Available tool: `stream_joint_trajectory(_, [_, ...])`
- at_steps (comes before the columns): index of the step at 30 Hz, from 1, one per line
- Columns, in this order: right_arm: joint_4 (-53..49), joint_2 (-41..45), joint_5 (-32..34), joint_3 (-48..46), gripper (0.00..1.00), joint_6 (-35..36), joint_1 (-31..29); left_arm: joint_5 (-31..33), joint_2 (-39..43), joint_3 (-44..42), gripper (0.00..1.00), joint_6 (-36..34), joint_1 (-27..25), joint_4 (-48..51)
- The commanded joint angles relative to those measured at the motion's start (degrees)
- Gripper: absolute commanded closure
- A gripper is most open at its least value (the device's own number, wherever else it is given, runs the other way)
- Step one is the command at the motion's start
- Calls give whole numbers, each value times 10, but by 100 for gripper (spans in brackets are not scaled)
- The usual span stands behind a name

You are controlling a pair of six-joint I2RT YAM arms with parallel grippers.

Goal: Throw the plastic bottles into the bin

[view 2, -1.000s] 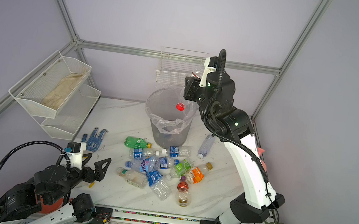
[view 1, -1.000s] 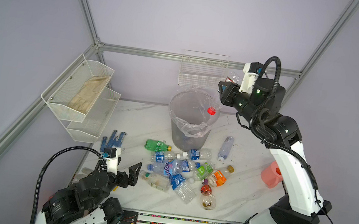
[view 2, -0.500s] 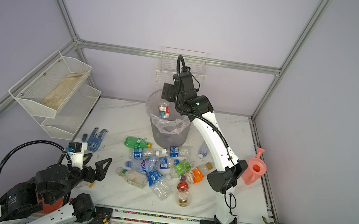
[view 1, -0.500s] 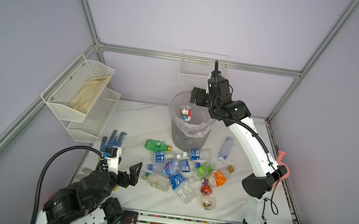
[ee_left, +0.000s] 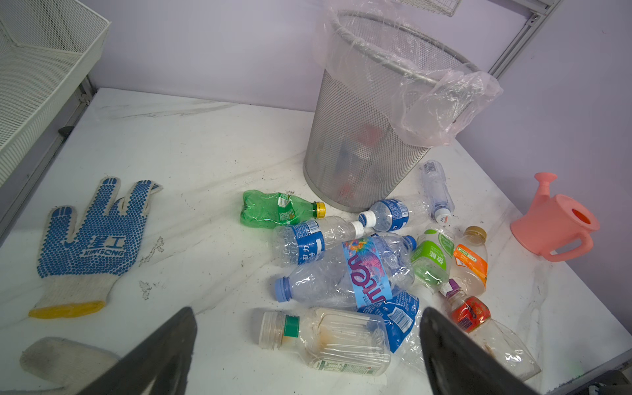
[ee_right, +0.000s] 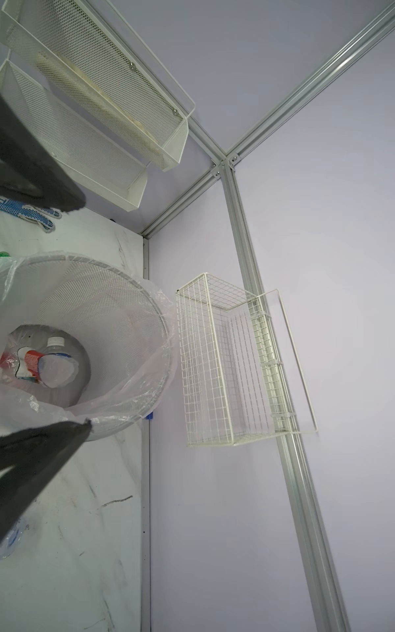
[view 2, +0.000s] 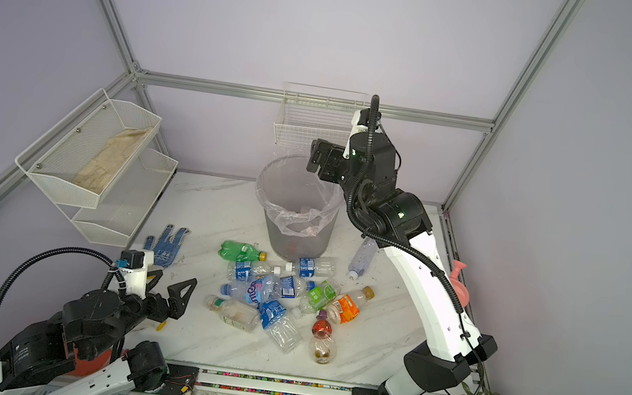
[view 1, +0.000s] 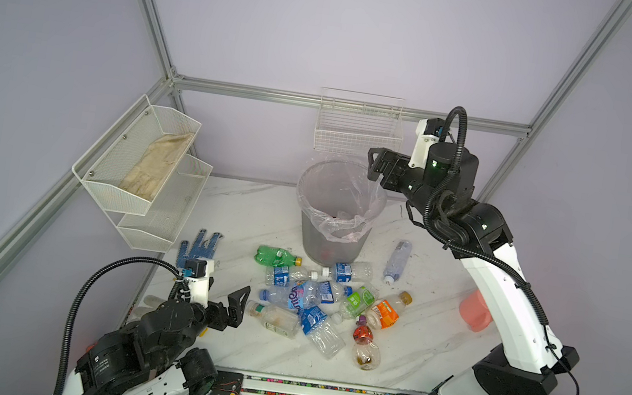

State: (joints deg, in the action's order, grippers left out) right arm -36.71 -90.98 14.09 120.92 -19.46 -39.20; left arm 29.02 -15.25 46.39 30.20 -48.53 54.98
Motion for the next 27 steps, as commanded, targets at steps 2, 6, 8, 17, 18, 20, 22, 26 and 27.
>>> stream_joint_trajectory(2, [19,28,-29,-63,3,-35,-3,7,-2,-6,0,-12,-2,-11])
stream_joint_trajectory(6, [99,107,-44,-174,3,-49,-3,4,-11,-6,0,-13,-2,-11])
stream_joint_trajectory(8, [130,157,9,-245,3,-118,-2,3,-14,-4,0,-13,-3,-12])
stream_joint_trajectory(17, [82,195,-24,-307,3,-104,-1,-3,-31,-5,0,-14,-3,-12])
stream_joint_trajectory(18, [80,203,-29,-317,3,-100,-1,-5,-35,-5,0,-14,-2,-13])
stream_joint_trajectory(20, [76,220,-40,-338,3,-94,-1,-9,-43,-5,0,-14,-3,-14])
stream_joint_trajectory(22, [70,235,-52,-358,3,-89,-1,-15,-53,-4,0,-13,-3,-17])
stream_joint_trajectory(26, [45,261,-55,-393,3,-87,-1,-30,-83,-9,0,11,-2,-29])
stream_joint_trajectory(27, [38,268,-53,-400,3,-87,-1,-38,-91,-12,0,24,-3,-32])
